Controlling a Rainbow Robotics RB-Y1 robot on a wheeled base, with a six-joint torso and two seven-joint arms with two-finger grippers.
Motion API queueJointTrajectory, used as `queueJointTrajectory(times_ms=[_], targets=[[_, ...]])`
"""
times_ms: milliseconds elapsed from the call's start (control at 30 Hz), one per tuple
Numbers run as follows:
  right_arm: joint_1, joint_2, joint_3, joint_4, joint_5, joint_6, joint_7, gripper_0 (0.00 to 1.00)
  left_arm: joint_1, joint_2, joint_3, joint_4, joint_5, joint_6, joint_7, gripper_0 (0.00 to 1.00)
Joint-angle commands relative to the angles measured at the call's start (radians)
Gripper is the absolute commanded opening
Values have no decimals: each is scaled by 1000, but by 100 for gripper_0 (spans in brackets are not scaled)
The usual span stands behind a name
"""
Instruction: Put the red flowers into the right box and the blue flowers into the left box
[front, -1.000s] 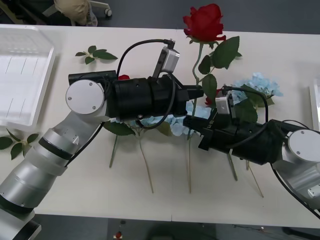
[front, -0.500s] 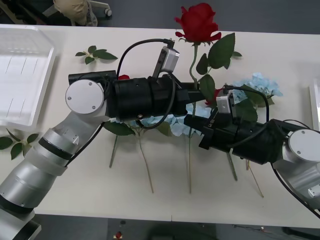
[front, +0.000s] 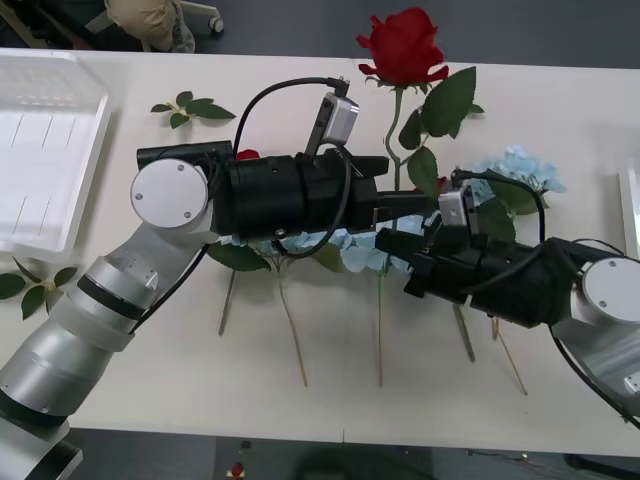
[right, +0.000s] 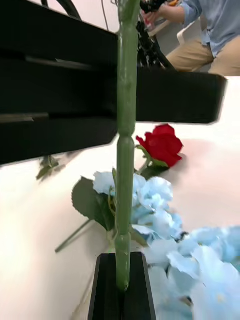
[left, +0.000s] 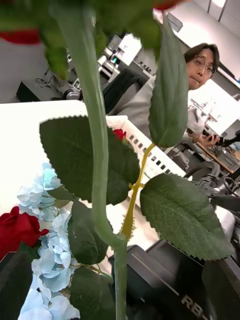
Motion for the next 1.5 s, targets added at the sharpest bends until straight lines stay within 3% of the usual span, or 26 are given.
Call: queueJointTrajectory(times_ms=[33,200,333,433,633,767,1100,1500], targets=[[15,-99,-50,-6,15,3,-12,0,-36,-12,11,-19,3,0,-30,100],[55,-174,-148,-6,73,53,-202,0,-6,-26,14,-2,11,-9,-30,100],[84,-196,-311,-6,182,204,-403,0,-3,-18,72,-6,50,-7,-27,100],[99,-196,-467,-6,288,362,-544,0,-31,37,134,-11,60,60,-9,100],[106,-196,-723,2,454,619,-767,0,-51,189,244,-9,115,217,217,100],[104,-219,-829,43,546,696,-872,0,-48,276,308,-6,110,329,387,100],[107,-403,-801,184,839,692,-1020,0,-40,370,436,-6,-170,559,700,100],[95,-475,-659,476,894,400,-1009,0,-65,325,427,41,-552,522,777,100]])
